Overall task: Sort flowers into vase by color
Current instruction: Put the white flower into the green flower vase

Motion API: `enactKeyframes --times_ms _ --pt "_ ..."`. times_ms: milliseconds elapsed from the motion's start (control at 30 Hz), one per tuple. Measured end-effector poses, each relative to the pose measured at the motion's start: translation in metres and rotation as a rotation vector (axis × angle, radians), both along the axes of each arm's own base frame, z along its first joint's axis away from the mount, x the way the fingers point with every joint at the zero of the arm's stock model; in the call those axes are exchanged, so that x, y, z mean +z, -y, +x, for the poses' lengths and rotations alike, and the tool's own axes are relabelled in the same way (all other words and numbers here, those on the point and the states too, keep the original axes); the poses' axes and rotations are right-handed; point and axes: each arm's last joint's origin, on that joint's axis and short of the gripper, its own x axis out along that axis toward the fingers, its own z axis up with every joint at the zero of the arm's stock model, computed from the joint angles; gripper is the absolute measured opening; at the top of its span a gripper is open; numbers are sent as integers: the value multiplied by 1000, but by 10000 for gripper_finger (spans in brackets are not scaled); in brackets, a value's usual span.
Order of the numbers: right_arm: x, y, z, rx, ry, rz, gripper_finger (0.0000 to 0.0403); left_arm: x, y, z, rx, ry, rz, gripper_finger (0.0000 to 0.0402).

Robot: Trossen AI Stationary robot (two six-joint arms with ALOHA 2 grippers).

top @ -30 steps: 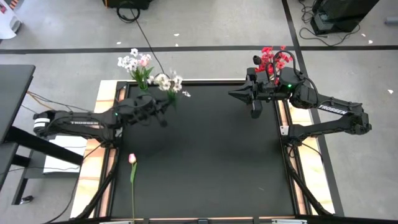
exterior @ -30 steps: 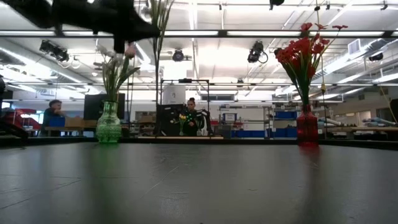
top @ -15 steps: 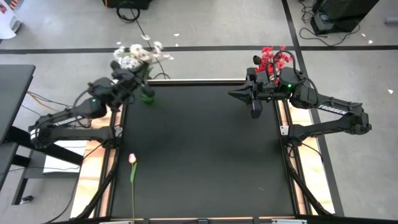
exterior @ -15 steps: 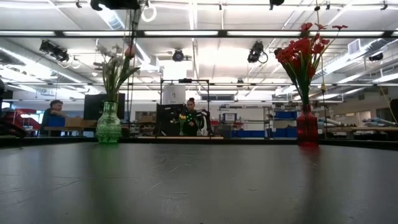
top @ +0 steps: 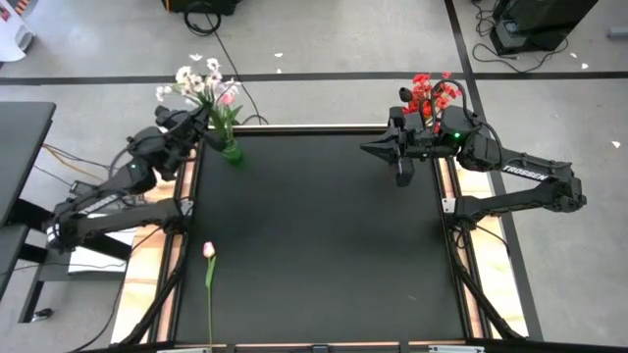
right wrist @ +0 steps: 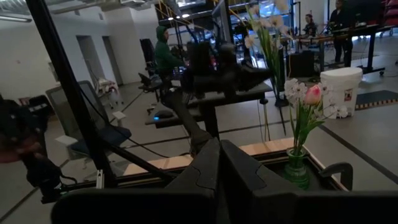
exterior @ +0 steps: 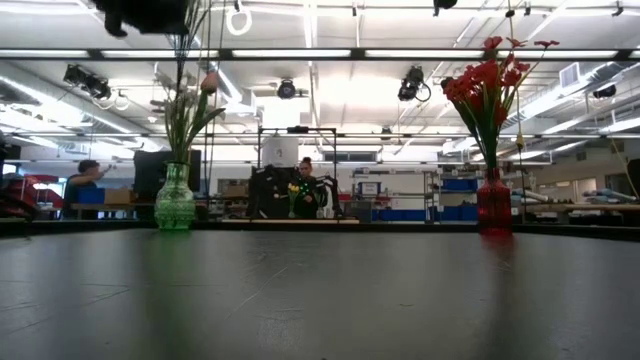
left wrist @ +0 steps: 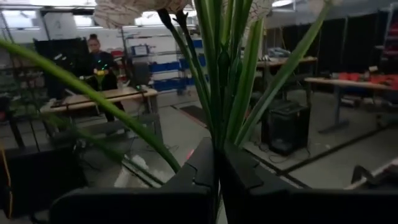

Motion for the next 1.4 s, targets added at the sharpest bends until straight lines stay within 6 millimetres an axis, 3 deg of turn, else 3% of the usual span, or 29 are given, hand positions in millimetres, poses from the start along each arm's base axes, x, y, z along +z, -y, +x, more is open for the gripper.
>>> enactKeyframes --times_ms 300,900,1133,1400 --pt "0 0 0 0 0 0 23 -53 -15 3 57 16 -6 14" --pt "0 0 0 0 0 0 23 -112 -28 -4 141 157 -96 19" --pt "0 0 0 0 0 0 23 -122 -31 -7 166 218 -191 77" --pt "0 0 0 0 0 0 23 -119 -29 -6 139 313 -238 167"
